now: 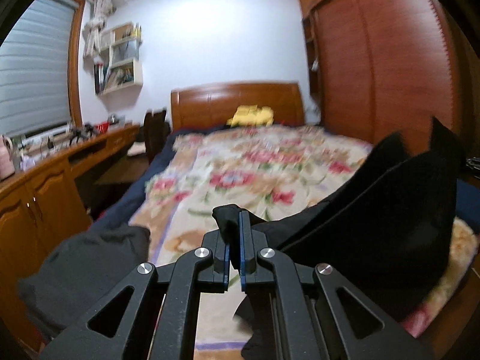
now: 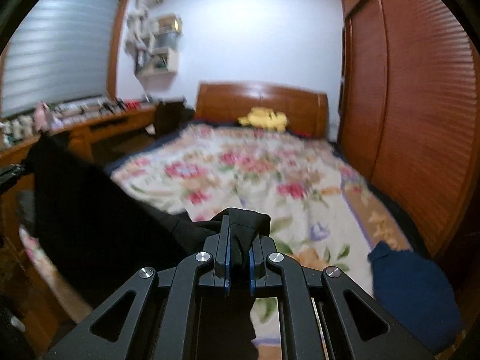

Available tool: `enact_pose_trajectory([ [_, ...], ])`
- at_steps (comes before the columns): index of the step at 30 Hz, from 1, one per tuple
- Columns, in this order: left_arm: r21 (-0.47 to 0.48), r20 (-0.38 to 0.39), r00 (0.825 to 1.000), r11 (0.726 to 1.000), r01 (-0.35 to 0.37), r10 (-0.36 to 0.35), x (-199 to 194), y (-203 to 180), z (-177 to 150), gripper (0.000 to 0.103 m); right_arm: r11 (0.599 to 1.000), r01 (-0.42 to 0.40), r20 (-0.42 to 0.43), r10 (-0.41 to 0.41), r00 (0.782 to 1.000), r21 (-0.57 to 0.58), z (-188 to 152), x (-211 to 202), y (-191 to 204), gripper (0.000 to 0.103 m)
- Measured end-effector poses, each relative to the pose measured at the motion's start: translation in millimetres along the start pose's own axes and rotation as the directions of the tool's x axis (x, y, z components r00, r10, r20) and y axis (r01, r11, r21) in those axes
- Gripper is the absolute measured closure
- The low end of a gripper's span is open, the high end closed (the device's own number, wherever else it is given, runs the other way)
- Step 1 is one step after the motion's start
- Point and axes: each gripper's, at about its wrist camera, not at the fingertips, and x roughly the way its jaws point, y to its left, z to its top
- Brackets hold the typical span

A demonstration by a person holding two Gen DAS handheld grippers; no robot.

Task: Fold large clothes
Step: 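Lift the hem with both grippers and fold it toward the collar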

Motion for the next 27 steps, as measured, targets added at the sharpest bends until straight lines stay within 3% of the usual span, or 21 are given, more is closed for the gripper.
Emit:
enact_pose_trajectory([
  [4,-0.017,-0.090,0.996,1.000,-0.007,0.005,50.2,2.1,-20.8,0.098,1.000,0.010,-0.116,-0.009,0.993,0.006,-22.2,73.6,7.2,0.095],
  [10,-0.049,-0.132,0.991,0.999,0.009,-0.015,96.9,-0.3,-27.7,0.097,1.000,0.010,-0.243,-0.016,0.970,-0.022,-46.9,156.3,18.1,0.095],
  [11,-0.043,-0.135,0.991,0.999,0.009,-0.014,102.2,-2.5,-25.1,0.097,0.999,0.039,-0.271,-0.046,0.962,-0.034,-44.7,166.4,17.2,0.095],
  [21,0.055,-0.108,0.993,0.997,-0.045,0.051,161.7,-26.1,38.8,0.097,0.994,0.108,-0.242,-0.111,0.964,-0.026,17.7,252.7,-10.2,0.095],
  [27,0.025,-0.154,0.984,0.996,-0.086,0.089,210.5,-23.7,50.4,0.097,0.989,0.146,-0.233,-0.141,0.962,0.004,39.1,308.5,-12.3,0.095],
])
